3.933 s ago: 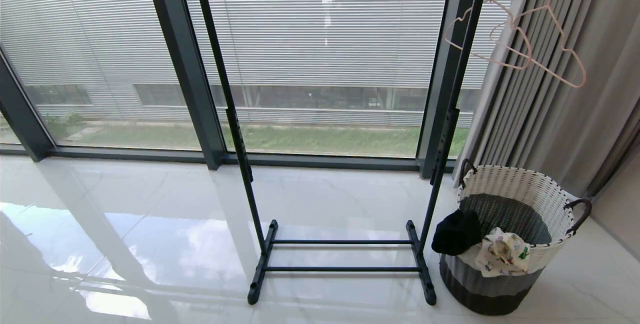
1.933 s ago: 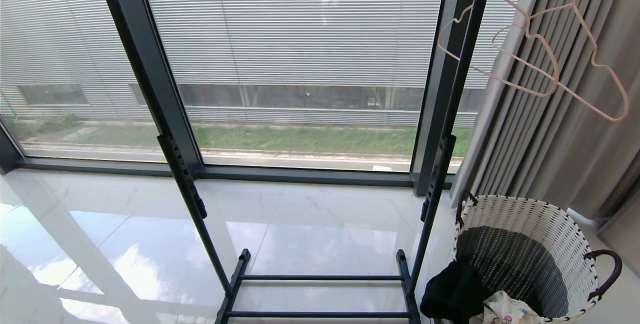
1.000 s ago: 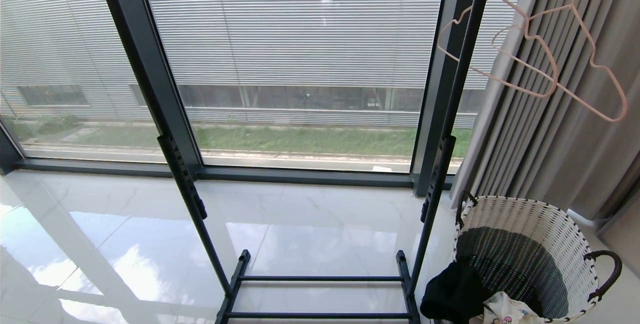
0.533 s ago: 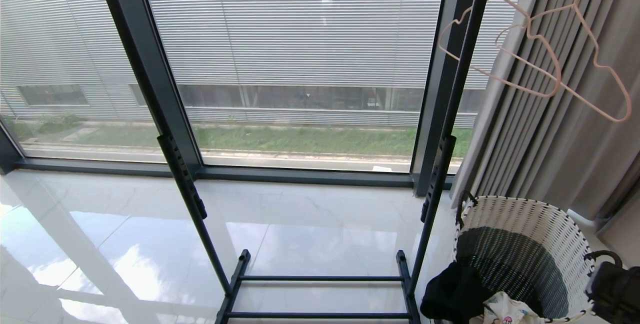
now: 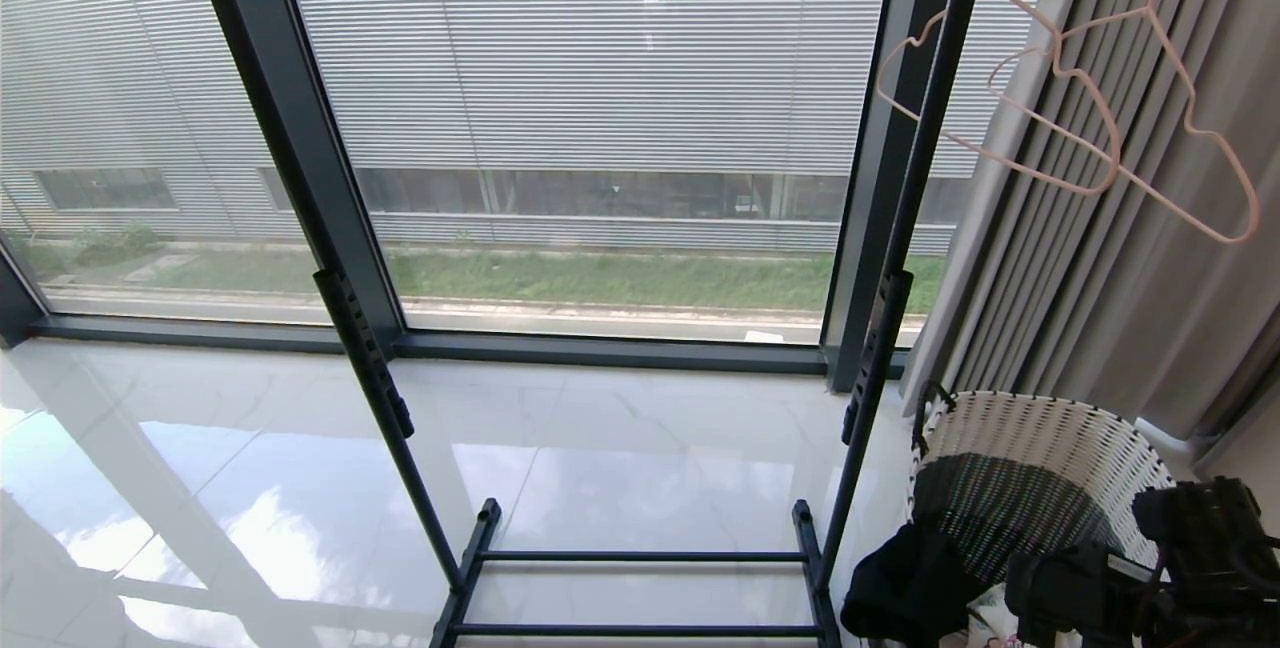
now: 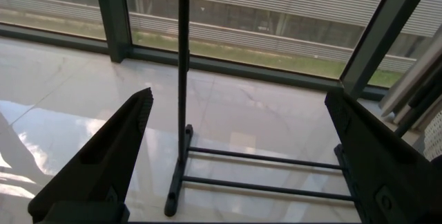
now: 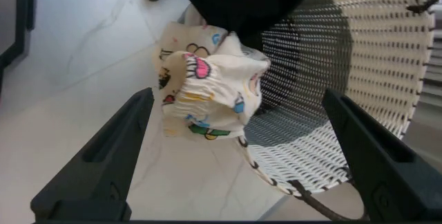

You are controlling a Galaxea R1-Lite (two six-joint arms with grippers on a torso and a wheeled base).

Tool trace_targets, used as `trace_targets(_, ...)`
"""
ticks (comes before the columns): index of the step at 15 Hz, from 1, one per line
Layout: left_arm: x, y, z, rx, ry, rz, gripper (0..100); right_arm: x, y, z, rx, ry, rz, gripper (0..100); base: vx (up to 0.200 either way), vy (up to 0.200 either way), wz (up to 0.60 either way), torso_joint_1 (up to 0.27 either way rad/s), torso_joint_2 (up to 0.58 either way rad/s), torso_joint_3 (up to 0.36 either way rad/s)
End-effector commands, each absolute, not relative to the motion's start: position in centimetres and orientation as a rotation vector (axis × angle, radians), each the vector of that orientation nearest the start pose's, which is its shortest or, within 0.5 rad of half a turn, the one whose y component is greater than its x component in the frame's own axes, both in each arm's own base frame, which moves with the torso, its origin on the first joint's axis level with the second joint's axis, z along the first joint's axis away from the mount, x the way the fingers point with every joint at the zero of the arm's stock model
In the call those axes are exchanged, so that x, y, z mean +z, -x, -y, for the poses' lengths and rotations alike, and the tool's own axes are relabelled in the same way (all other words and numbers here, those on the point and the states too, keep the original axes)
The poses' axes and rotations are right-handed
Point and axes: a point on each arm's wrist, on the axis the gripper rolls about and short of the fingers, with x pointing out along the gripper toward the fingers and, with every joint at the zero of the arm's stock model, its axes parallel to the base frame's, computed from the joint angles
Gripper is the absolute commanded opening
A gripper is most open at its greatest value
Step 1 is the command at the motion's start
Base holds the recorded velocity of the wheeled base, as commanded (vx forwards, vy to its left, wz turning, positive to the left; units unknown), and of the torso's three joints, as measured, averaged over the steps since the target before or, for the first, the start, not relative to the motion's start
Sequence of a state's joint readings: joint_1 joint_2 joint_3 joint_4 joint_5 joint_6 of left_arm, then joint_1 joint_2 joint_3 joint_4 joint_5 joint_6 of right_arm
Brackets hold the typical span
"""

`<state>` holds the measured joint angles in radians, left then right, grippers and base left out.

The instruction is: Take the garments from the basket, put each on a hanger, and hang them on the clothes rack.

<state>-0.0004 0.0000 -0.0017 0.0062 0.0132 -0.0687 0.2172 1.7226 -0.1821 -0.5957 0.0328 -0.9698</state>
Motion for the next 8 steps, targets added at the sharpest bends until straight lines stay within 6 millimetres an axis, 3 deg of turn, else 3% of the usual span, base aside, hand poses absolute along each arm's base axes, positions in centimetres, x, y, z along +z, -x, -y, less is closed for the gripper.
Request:
trace_targets(1, 7.5, 2.3, 0.0, 0.014, 0.069, -0.004, 100, 2.7, -18.1, -4.7, 0.736, 0.989, -0.818, 100, 0.0, 0.0, 0.0, 0.0, 0.0, 0.0)
trace_targets(8, 7.5, 2.3, 0.0, 0.014, 0.066, -0.004, 100, 0.5, -20.4, -5.1, 0.614, 1.004, -0.817, 100, 0.0, 0.0, 0.0, 0.0, 0.0, 0.0)
